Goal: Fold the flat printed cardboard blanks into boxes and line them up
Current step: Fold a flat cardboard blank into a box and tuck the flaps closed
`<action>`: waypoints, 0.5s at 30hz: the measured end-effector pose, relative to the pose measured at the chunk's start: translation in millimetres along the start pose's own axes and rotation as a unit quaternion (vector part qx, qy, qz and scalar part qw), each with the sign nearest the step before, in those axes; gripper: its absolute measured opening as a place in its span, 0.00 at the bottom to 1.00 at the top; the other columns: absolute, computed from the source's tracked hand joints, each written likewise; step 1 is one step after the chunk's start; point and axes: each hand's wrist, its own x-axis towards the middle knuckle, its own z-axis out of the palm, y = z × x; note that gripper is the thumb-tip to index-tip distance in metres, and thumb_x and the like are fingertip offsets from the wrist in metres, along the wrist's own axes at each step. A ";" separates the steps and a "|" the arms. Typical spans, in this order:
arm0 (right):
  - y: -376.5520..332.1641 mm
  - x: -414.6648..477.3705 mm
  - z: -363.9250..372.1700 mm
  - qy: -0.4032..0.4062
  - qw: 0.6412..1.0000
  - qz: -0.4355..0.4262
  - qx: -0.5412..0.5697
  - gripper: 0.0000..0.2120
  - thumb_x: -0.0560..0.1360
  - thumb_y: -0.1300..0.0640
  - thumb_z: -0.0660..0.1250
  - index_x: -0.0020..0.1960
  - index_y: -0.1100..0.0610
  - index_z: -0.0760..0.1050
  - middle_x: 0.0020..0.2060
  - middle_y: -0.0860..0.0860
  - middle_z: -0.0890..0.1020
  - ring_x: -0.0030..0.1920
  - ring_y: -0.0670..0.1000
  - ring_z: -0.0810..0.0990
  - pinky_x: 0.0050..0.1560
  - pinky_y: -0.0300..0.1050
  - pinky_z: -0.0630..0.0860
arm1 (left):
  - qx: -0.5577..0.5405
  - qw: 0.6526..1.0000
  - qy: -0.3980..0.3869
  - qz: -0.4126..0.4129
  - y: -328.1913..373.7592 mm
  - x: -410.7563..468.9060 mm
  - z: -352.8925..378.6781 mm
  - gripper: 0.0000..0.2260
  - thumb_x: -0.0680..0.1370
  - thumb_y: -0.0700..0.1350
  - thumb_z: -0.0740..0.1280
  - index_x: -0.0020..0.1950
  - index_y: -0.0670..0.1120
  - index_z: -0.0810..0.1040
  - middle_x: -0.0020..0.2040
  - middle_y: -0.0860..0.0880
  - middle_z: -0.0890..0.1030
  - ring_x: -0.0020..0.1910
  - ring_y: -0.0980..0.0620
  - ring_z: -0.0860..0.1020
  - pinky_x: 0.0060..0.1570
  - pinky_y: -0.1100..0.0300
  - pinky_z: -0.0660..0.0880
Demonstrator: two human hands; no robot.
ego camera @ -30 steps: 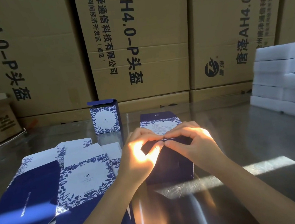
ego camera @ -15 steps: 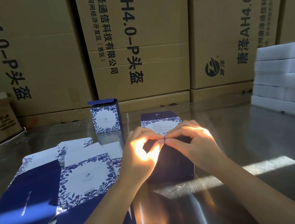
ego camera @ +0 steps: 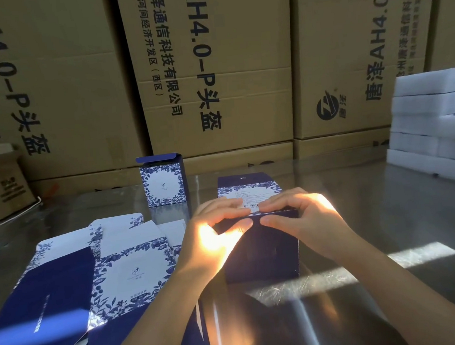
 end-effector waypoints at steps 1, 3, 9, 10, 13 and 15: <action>-0.1 -0.3 0.3 0.000 1.000 0.001 0.005 0.10 0.66 0.56 0.77 0.39 0.40 0.82 0.44 0.33 0.82 0.52 0.35 0.77 0.52 0.24 0.68 | -0.019 1.000 -0.004 -0.019 -0.3 1.2 0.2 0.13 0.68 0.40 0.75 0.42 0.59 0.81 0.49 0.63 0.80 0.58 0.66 0.73 0.58 0.75 0.64; -0.1 -0.3 0.7 0.000 1.000 0.004 0.016 0.10 0.67 0.57 0.77 0.39 0.41 0.82 0.43 0.33 0.82 0.52 0.35 0.77 0.51 0.24 0.68 | -0.047 0.998 -0.011 -0.039 -1.2 3.1 0.9 0.13 0.68 0.39 0.75 0.42 0.57 0.82 0.48 0.63 0.80 0.59 0.65 0.73 0.59 0.75 0.64; 0.4 1.0 2.6 0.005 1.000 0.000 0.012 0.09 0.67 0.58 0.77 0.38 0.43 0.82 0.42 0.32 0.81 0.50 0.35 0.77 0.50 0.23 0.67 | -0.046 0.999 0.001 -0.028 -1.9 2.0 3.5 0.10 0.69 0.36 0.74 0.43 0.52 0.83 0.43 0.63 0.82 0.56 0.67 0.75 0.55 0.77 0.65; 0.7 0.8 2.6 0.006 1.000 0.001 0.011 0.10 0.67 0.58 0.77 0.37 0.43 0.82 0.42 0.32 0.81 0.50 0.35 0.77 0.50 0.23 0.67 | -0.046 0.999 0.003 -0.028 -1.9 1.5 3.7 0.10 0.69 0.36 0.74 0.42 0.52 0.83 0.42 0.64 0.82 0.56 0.67 0.75 0.54 0.77 0.65; 1.8 0.7 2.7 0.008 1.000 0.001 0.006 0.09 0.67 0.57 0.77 0.38 0.43 0.82 0.42 0.33 0.81 0.51 0.36 0.77 0.51 0.24 0.67 | -0.043 0.999 0.004 -0.026 -1.1 1.3 4.3 0.11 0.69 0.37 0.74 0.42 0.54 0.83 0.42 0.64 0.82 0.54 0.67 0.75 0.54 0.77 0.66; 1.9 0.8 2.3 0.005 1.000 0.004 0.003 0.08 0.67 0.56 0.77 0.39 0.43 0.82 0.43 0.33 0.81 0.51 0.35 0.77 0.51 0.23 0.67 | -0.044 0.999 0.003 -0.020 -1.4 1.1 3.2 0.12 0.69 0.37 0.74 0.42 0.55 0.82 0.43 0.62 0.82 0.53 0.67 0.76 0.55 0.75 0.67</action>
